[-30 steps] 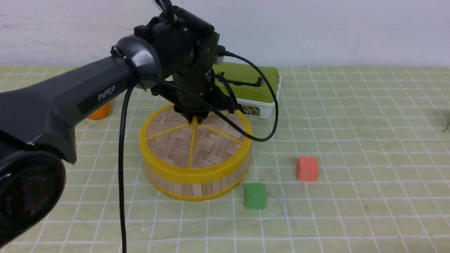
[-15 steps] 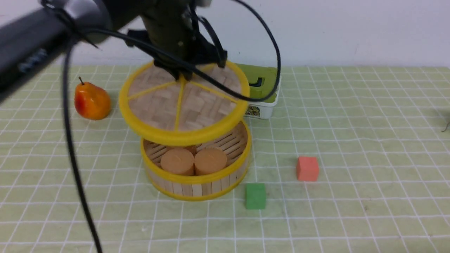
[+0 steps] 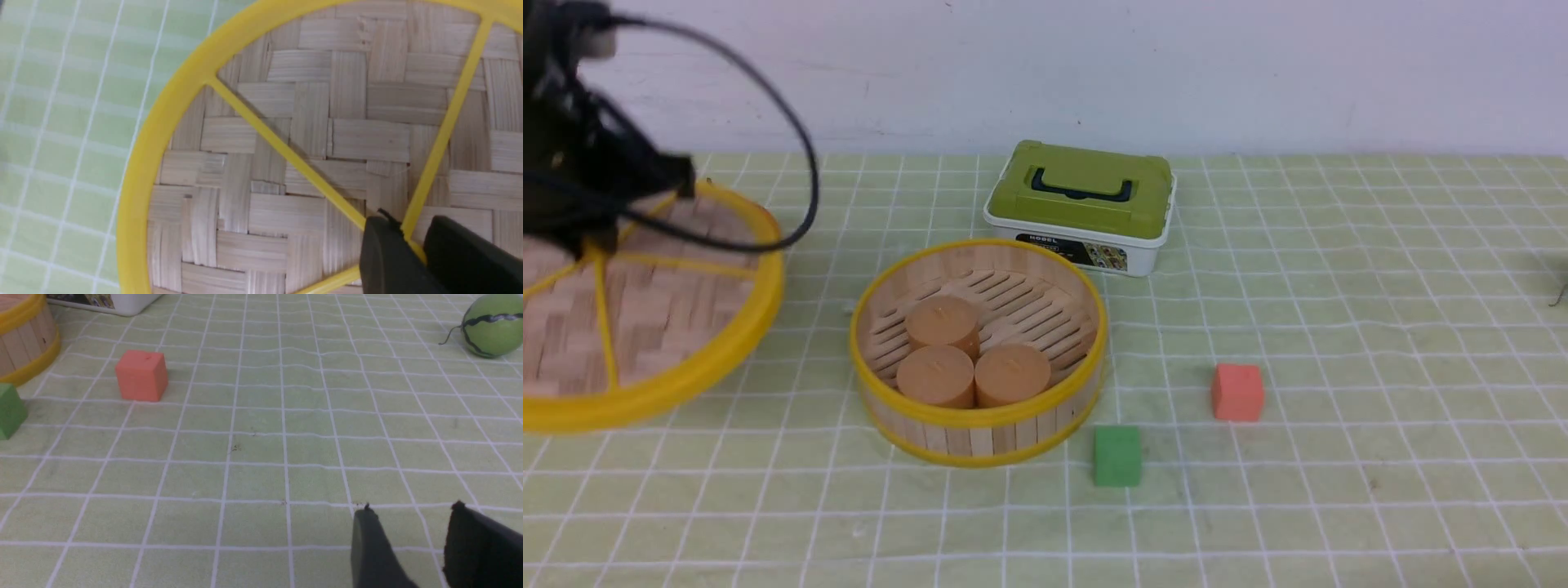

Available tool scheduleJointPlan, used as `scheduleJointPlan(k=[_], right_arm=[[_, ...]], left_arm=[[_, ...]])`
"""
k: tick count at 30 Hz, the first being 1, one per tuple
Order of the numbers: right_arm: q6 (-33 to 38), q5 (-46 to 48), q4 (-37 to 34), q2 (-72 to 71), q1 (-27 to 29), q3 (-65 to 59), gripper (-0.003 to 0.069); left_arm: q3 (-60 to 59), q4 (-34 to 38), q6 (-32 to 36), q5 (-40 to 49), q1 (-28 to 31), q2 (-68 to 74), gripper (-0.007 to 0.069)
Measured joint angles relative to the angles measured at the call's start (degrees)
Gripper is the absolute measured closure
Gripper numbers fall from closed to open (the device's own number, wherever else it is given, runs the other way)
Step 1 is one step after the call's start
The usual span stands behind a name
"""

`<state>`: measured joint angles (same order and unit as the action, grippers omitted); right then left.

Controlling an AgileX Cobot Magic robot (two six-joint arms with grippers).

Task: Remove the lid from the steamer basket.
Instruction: Use the left arm to place the steamer lid on the table

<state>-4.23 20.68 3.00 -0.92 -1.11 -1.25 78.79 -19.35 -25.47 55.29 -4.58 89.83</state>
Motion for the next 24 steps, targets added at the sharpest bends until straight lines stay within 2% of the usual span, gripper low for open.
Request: scheduleJointPlan(k=[7, 14, 21, 24], right_arm=[[0.00, 0.00, 0.00, 0.00, 0.00, 0.00, 0.0418], [0.00, 0.00, 0.00, 0.00, 0.00, 0.00, 0.0418], [0.00, 0.00, 0.00, 0.00, 0.00, 0.00, 0.0418], [0.00, 0.00, 0.00, 0.00, 0.00, 0.00, 0.0418]], left_arm=[[-5.03, -0.42, -1.00, -11.85, 0.46, 6.57, 0.0520], [-5.14, -6.24, -2.79, -18.49, 0.46, 13.26, 0.0520], [-5.14, -3.30, -6.86, -24.63, 0.46, 16.50, 0.0513], [-5.14, -2.80, -7.01, -25.31, 0.46, 16.01, 0.0466]])
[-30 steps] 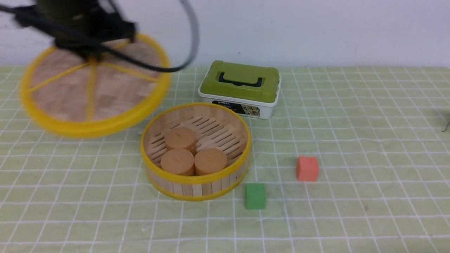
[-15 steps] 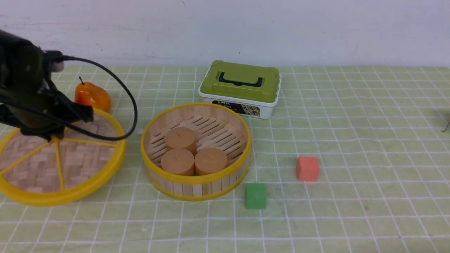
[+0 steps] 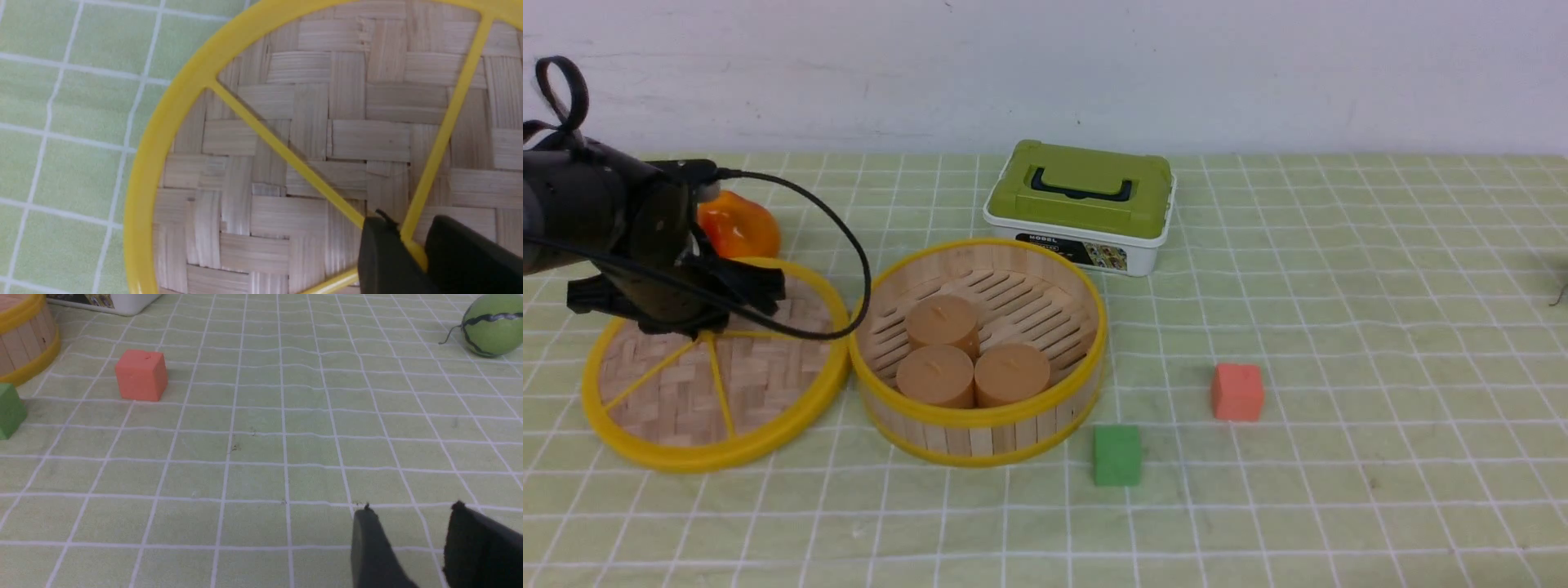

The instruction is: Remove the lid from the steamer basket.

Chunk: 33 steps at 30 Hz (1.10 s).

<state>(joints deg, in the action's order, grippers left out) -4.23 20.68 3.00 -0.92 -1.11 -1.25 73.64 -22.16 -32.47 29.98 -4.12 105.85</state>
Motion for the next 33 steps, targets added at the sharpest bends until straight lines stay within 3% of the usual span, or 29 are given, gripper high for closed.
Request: scheduleJointPlan(k=[4, 7, 15, 19, 21, 24, 33], right_arm=[[0.00, 0.00, 0.00, 0.00, 0.00, 0.00, 0.0418], [0.00, 0.05, 0.00, 0.00, 0.00, 0.00, 0.0418], [0.00, 0.05, 0.00, 0.00, 0.00, 0.00, 0.0418], [0.00, 0.05, 0.00, 0.00, 0.00, 0.00, 0.0418], [0.00, 0.05, 0.00, 0.00, 0.00, 0.00, 0.0418], [0.00, 0.05, 0.00, 0.00, 0.00, 0.00, 0.0418], [0.00, 0.05, 0.00, 0.00, 0.00, 0.00, 0.0418]], left_arm=[[-0.18, 0.29, -1.47, 0.25, 0.00, -4.04, 0.0395], [-0.18, 0.30, -2.20, 0.19, 0.00, -10.35, 0.0391], [-1.02, 0.30, -1.66, -1.60, 0.00, -34.42, 0.0510], [-7.10, 0.30, -1.66, -9.70, 0.00, -50.44, 0.0597], [-14.10, 0.20, -1.66, -15.20, 0.00, -60.74, 0.0637], [-24.20, 0.14, -1.66, -18.90, 0.00, -71.90, 0.0637], [-52.30, 0.14, -3.14, -18.86, 0.00, -92.84, 0.0637]])
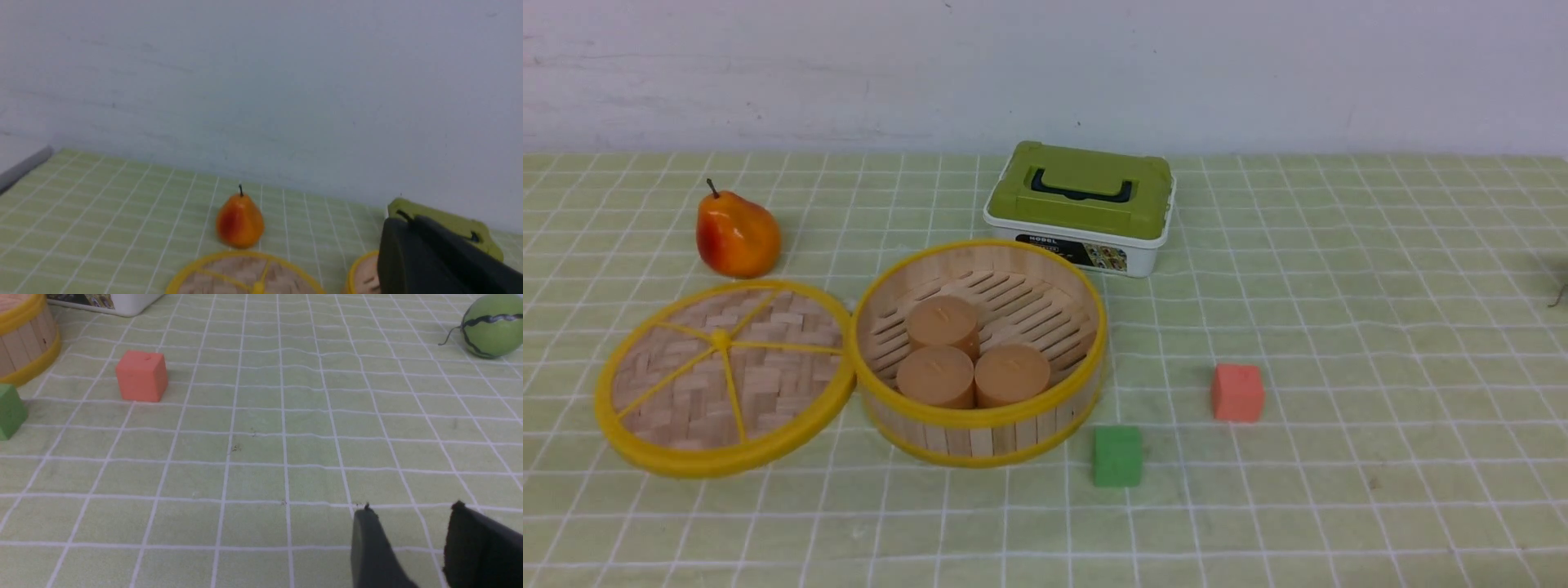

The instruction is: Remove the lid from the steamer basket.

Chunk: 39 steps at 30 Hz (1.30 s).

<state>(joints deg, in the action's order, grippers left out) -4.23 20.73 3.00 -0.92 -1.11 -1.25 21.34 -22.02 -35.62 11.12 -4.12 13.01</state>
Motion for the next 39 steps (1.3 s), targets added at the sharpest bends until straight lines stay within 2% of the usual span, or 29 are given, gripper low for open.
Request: scheduleJointPlan(k=[3, 10, 20, 27, 32, 34, 39], right_arm=[[0.00, 0.00, 0.00, 0.00, 0.00, 0.00, 0.0418], [0.00, 0.00, 0.00, 0.00, 0.00, 0.00, 0.0418], [0.00, 0.00, 0.00, 0.00, 0.00, 0.00, 0.0418], [0.00, 0.00, 0.00, 0.00, 0.00, 0.00, 0.0418], [0.00, 0.00, 0.00, 0.00, 0.00, 0.00, 0.0418], [0.00, 0.00, 0.00, 0.00, 0.00, 0.00, 0.0418], [0.00, 0.00, 0.00, 0.00, 0.00, 0.00, 0.0418]], left_arm=[[-8.75, 0.00, -1.28, 0.06, 0.00, -6.78, 0.0637], [-21.40, 0.00, -1.50, 0.45, 0.00, -9.72, 0.0637], [-23.05, -0.69, -0.58, 12.17, 0.00, -11.33, 0.0637], [-23.07, -0.87, 0.27, 12.88, 0.07, -13.65, 0.0637], [-23.12, 7.34, 8.10, 11.96, 0.07, -13.65, 0.0637], [-23.12, 11.74, 15.81, 11.84, 0.07, -13.65, 0.0637], [-23.12, 15.22, 23.88, 11.84, 0.34, -13.65, 0.0637]])
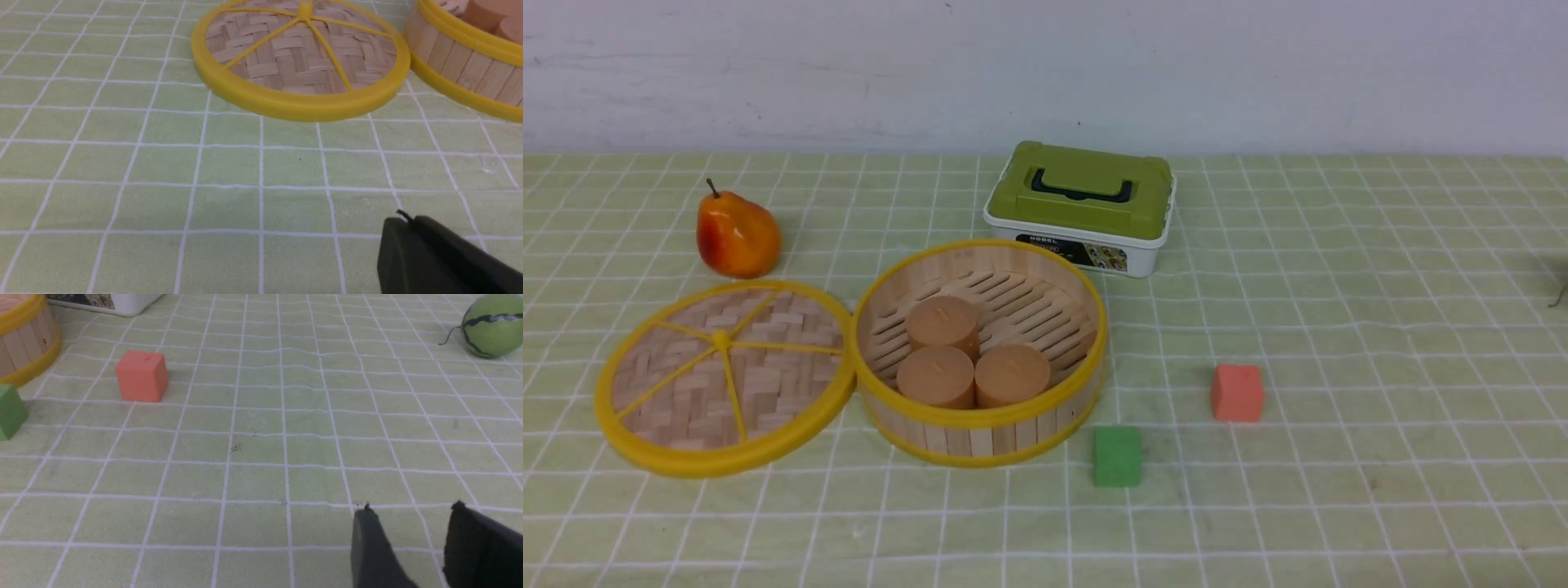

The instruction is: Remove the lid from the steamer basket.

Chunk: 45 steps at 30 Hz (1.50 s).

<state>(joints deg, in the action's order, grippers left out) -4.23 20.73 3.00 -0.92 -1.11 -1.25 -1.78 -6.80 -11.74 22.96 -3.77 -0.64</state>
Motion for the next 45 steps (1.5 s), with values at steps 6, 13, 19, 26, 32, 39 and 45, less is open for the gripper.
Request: scheduleJointPlan(k=[6, 13, 19, 26, 32, 39, 45], right_arm=[[0.00, 0.00, 0.00, 0.00, 0.00, 0.00, 0.0418], [0.00, 0.00, 0.00, 0.00, 0.00, 0.00, 0.0418], [0.00, 0.00, 0.00, 0.00, 0.00, 0.00, 0.0418], [0.00, 0.00, 0.00, 0.00, 0.00, 0.00, 0.0418], [0.00, 0.00, 0.00, 0.00, 0.00, 0.00, 0.0418], [0.00, 0.01, 0.00, 0.00, 0.00, 0.00, 0.0418], [0.00, 0.01, 0.00, 0.00, 0.00, 0.00, 0.0418]], left_arm=[[0.00, 2.23, 1.25, -0.07, 1.53, 0.00, 0.0637], [0.00, 4.78, 1.25, -0.07, 1.53, 0.00, 0.0637], [0.00, 5.37, 1.44, -0.07, 1.53, 0.00, 0.0637], [0.00, 5.42, 1.48, -0.07, 1.53, 0.00, 0.0637], [0.00, 5.43, 1.48, -0.07, 1.53, 0.00, 0.0637], [0.00, 5.59, 1.48, -0.07, 1.53, 0.00, 0.0637], [0.00, 5.59, 1.48, -0.07, 1.53, 0.00, 0.0637]])
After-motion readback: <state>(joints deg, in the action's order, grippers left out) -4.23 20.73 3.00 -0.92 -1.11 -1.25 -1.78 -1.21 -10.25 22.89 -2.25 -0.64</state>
